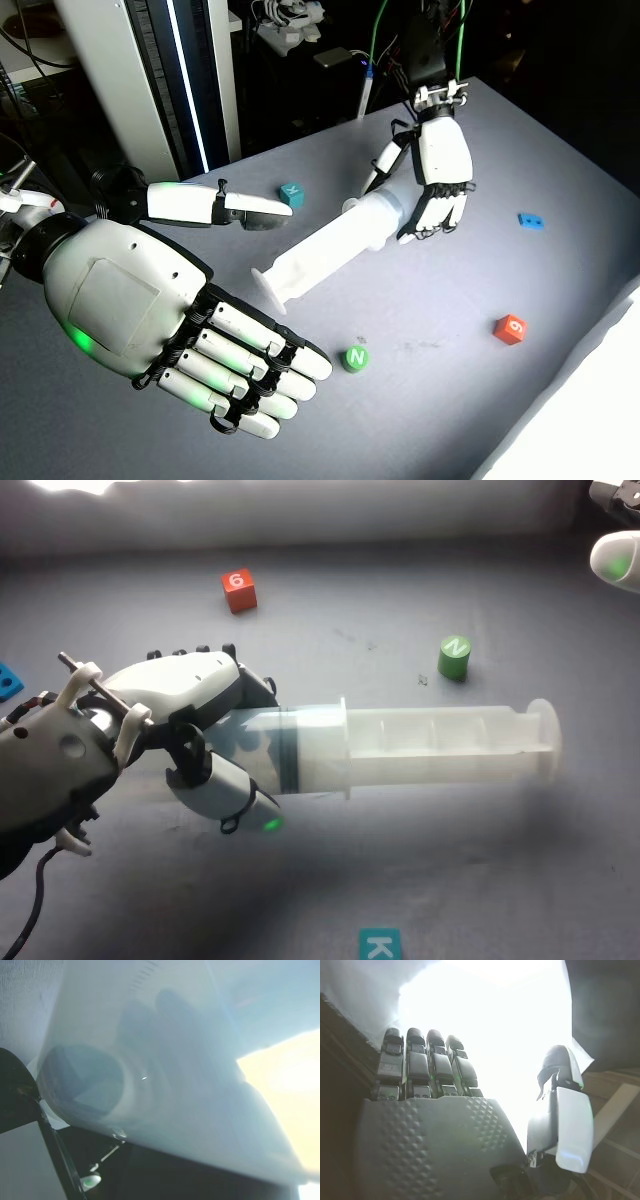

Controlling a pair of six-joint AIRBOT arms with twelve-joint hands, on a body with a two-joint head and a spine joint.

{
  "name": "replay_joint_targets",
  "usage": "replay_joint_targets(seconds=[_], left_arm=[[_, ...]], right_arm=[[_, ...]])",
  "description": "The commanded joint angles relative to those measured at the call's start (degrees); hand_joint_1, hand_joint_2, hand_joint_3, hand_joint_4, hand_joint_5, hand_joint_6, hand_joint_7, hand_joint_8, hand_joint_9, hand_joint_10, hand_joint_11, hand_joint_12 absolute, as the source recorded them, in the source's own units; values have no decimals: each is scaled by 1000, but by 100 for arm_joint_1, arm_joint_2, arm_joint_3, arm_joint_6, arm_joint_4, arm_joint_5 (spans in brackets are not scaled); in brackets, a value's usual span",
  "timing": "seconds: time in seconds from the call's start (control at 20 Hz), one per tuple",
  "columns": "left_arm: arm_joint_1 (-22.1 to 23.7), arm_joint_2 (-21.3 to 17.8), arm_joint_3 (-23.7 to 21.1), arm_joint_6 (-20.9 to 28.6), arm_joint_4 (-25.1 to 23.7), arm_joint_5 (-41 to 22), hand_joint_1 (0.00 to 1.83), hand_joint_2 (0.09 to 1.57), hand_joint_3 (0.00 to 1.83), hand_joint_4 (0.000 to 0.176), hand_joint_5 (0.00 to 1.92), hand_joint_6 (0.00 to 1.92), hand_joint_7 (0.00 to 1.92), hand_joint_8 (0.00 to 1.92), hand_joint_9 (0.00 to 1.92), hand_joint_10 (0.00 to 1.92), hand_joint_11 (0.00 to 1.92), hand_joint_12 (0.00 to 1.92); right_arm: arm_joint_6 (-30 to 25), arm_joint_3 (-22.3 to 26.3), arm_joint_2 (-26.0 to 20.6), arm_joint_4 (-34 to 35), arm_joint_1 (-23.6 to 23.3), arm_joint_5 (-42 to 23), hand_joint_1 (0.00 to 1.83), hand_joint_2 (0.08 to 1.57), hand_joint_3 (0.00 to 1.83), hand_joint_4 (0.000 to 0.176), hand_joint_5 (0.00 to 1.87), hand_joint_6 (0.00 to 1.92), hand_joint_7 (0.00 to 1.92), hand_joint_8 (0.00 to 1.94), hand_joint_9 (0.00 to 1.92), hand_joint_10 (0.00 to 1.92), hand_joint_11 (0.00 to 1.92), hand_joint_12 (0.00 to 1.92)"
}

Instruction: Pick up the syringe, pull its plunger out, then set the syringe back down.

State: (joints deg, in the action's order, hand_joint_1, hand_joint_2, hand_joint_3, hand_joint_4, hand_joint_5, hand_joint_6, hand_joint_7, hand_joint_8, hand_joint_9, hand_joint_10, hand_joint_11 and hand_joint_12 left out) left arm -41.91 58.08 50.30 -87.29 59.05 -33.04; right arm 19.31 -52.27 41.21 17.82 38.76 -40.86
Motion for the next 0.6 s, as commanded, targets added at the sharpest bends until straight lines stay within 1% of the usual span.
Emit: replay_joint_targets(seconds=[0.0, 0.05, 0.1, 0.15, 0.2, 0.3, 0.4, 0.45, 0.5, 0.55], left_arm=[[3, 40, 38, 128, -256, -497, 1282, 1069, 0, 0, 1183, 419, 1041, 1147, 954, 1058, 505, 1369], [-60, 71, 65, 179, -292, -512, 1282, 1067, 0, 0, 1182, 426, 1050, 1130, 952, 1067, 504, 1389], [-112, 104, 91, 232, -326, -543, 1282, 1067, 2, 0, 1157, 486, 1058, 1108, 941, 1055, 483, 1412], [-161, 144, 122, 293, -371, -568, 1282, 1071, 1, 0, 1148, 483, 1053, 1127, 960, 1059, 479, 1397], [-207, 178, 155, 357, -412, -569, 1283, 1069, 0, 0, 1184, 414, 1043, 1144, 960, 1059, 486, 1377], [-271, 251, 228, 446, -471, -572, 1285, 1059, 0, 0, 1201, 403, 1067, 1093, 957, 969, 493, 1353], [-310, 311, 307, 540, -531, -575, 1283, 1064, 0, 0, 1177, 448, 1057, 1109, 941, 1001, 483, 1400], [-320, 324, 328, 567, -552, -575, 1284, 1064, 0, 0, 1168, 462, 1063, 1103, 956, 996, 493, 1391], [-330, 347, 362, 596, -565, -575, 1285, 1059, 1, 0, 1187, 426, 1070, 1092, 977, 980, 500, 1376], [-342, 358, 381, 624, -574, -575, 1280, 1073, 4, 0, 1129, 528, 1049, 1125, 942, 1013, 452, 1423]], right_arm=[[-20, -6, -22, -2, -15, -718, 227, 1056, 12, 0, 79, 1, 78, 1, 61, 2, 8, 13], [4, -6, -19, -2, -12, -718, 243, 1054, 9, 0, 71, 0, 70, 0, 54, 0, 1, 6], [67, -6, -14, -3, -7, -718, 255, 1053, 7, 0, 75, 2, 74, 2, 58, 2, 0, 6], [128, -6, -7, -3, 4, -718, 242, 1060, 8, 0, 71, 1, 67, 0, 51, 0, 0, 0], [176, -6, -1, -4, 16, -718, 231, 1064, 9, 0, 82, 5, 79, 5, 63, 6, 16, 7], [207, -5, 11, -9, 30, -720, 223, 1074, 11, 0, 83, 4, 81, 5, 60, 3, 10, 6], [272, -5, 17, -35, 38, -720, 232, 1082, 11, 0, 80, 2, 76, 2, 51, 0, 4, 4], [281, -6, 18, -36, 38, -724, 223, 1092, 13, 0, 56, 0, 51, 0, 30, 0, 0, 0], [282, -6, 31, -35, 37, -815, 239, 1088, 7, 0, 74, 6, 81, 9, 63, 12, 22, 12], [285, -6, 39, -35, 38, -850, 238, 1089, 6, 0, 72, 4, 78, 7, 61, 10, 22, 12]])
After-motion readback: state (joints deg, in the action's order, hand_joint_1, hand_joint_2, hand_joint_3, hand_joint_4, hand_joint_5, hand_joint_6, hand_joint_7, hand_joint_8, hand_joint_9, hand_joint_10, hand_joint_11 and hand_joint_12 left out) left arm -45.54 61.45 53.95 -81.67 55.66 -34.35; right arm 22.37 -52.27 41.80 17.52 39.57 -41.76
